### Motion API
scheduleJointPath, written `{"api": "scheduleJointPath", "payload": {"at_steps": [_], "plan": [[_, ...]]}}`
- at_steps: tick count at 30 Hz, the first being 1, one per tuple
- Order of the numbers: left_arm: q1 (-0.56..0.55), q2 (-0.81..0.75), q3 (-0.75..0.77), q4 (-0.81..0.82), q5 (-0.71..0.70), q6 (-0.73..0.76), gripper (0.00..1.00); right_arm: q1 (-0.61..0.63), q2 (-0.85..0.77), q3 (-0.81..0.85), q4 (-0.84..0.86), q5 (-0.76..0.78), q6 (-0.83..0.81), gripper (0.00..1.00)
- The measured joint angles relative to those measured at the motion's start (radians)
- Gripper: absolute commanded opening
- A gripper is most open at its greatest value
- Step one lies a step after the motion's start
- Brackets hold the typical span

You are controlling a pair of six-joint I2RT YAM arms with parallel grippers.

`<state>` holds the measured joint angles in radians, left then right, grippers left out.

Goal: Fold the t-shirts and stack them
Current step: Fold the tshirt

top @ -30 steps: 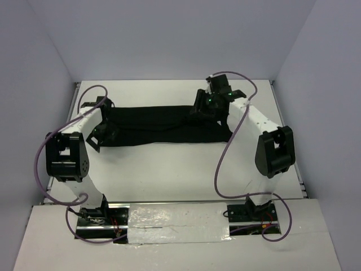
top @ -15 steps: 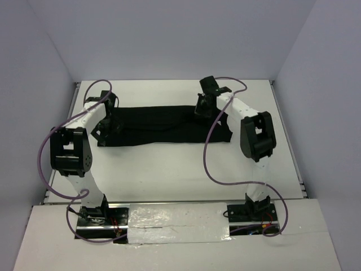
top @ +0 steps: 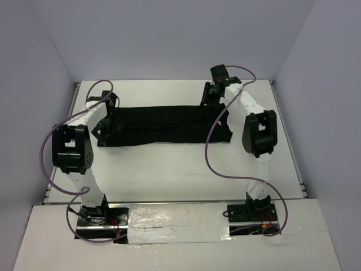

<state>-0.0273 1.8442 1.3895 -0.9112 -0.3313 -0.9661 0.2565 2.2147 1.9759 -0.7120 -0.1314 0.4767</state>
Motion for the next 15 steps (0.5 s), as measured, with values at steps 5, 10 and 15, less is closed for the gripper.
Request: {"api": "scheduleJointPath", "payload": {"at_steps": [5,10,15], "plan": [[-0.002,0.000,-0.001,0.003,0.004,0.003,0.97,0.027,-0.279,-0.275,0.014,0.017,-0.032,0.50],[-0.003,0.000,-0.006,0.013,0.006,0.021,0.97,0.053,-0.326,-0.379,0.022,-0.013,-0.031,0.52],[-0.003,0.000,-0.021,0.023,0.014,0.023,0.98,0.053,-0.185,-0.374,0.063,-0.071,-0.013,0.56]]}}
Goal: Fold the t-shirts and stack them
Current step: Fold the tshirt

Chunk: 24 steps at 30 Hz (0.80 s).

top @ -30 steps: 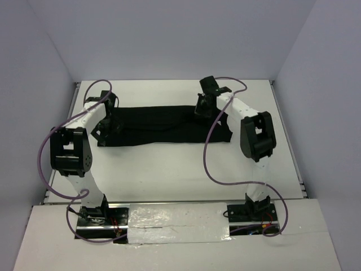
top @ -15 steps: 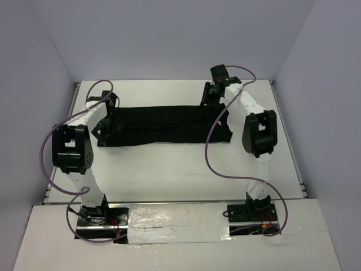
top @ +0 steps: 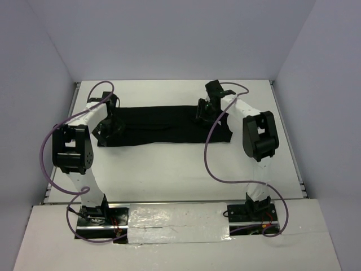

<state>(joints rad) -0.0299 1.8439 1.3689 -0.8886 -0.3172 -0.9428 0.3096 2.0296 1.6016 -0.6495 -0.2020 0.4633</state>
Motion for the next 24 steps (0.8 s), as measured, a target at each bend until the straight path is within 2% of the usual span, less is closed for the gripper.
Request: {"api": "scheduleJointPath", "payload": {"at_steps": [7,19,22,23,24], "plan": [[0.000,-0.002,-0.001,0.004,0.001,0.002,0.98,0.000,0.114,0.086,0.001,-0.024,0.019,0.58],[0.000,-0.002,-0.016,0.012,0.002,0.005,0.98,0.000,0.132,0.135,0.018,-0.046,0.047,0.57],[0.000,-0.002,-0.016,0.013,0.002,0.008,0.98,-0.003,0.153,0.151,0.019,-0.049,0.052,0.45],[0.000,-0.002,-0.016,0.013,0.002,0.011,0.98,-0.004,0.159,0.157,0.018,-0.050,0.053,0.33],[0.000,-0.002,-0.016,0.013,0.002,0.017,0.98,-0.005,0.168,0.167,0.015,-0.050,0.053,0.27]]}}
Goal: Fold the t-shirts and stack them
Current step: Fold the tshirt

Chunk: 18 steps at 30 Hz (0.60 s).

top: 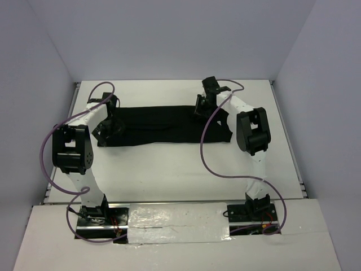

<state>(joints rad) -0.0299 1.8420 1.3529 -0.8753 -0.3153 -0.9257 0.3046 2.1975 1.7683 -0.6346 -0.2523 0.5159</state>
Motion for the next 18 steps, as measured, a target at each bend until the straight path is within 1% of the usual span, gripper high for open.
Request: {"api": "scheduleJointPath", "payload": {"at_steps": [2,3,4,5,12,15,18], "plan": [[0.000,0.000,0.000,0.002,0.000,0.006,0.98,-0.001,0.015,0.022,-0.003,0.001,0.008,0.16],[0.000,0.000,0.000,0.002,0.000,0.007,0.98,-0.002,0.019,0.030,-0.004,0.002,0.011,0.12],[0.000,0.000,0.000,0.002,0.000,0.007,0.98,-0.003,0.020,0.034,-0.004,0.001,0.015,0.04],[0.000,0.000,0.000,0.002,0.000,0.007,0.98,-0.005,0.020,0.037,-0.006,0.002,0.016,0.00],[0.000,0.000,0.000,0.005,0.000,0.007,0.98,-0.026,0.012,0.043,-0.003,0.003,0.066,0.00],[0.000,0.000,0.000,0.005,0.000,0.007,0.98,-0.040,0.001,0.044,0.000,0.002,0.095,0.04],[0.000,0.000,0.000,0.005,0.000,0.008,0.98,-0.061,0.003,0.063,-0.006,-0.001,0.121,0.15]]}}
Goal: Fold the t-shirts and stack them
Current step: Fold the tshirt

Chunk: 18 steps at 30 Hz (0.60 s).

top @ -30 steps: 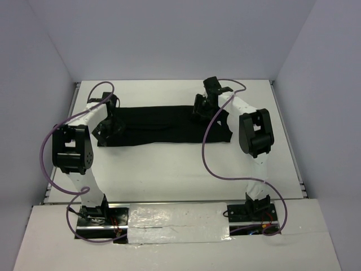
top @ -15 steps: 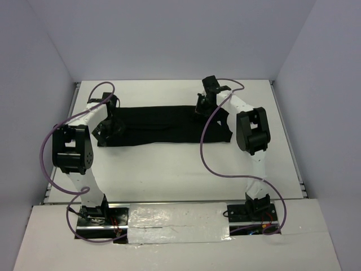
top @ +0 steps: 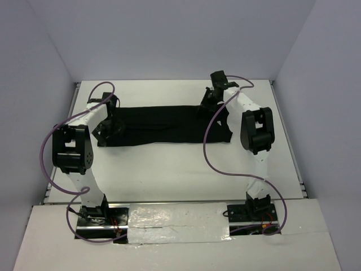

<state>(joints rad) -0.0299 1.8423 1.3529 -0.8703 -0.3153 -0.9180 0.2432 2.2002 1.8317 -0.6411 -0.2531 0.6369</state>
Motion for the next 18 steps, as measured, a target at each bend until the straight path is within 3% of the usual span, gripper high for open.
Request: {"api": "scheduleJointPath", "payload": {"at_steps": [4,13,15,18], "plan": [[0.000,0.000,0.000,0.000,0.000,0.001,0.98,-0.039,0.002,0.019,0.006,-0.003,0.043,0.34],[0.000,0.000,0.000,-0.003,-0.002,0.000,0.99,-0.111,0.025,0.071,0.047,-0.024,0.050,0.43],[0.000,0.000,0.002,-0.010,-0.012,-0.005,0.99,-0.102,-0.014,0.018,0.093,-0.013,0.021,0.51],[0.000,-0.005,0.006,-0.040,-0.049,-0.034,1.00,-0.077,-0.139,-0.159,0.123,0.015,-0.013,0.54]]}}
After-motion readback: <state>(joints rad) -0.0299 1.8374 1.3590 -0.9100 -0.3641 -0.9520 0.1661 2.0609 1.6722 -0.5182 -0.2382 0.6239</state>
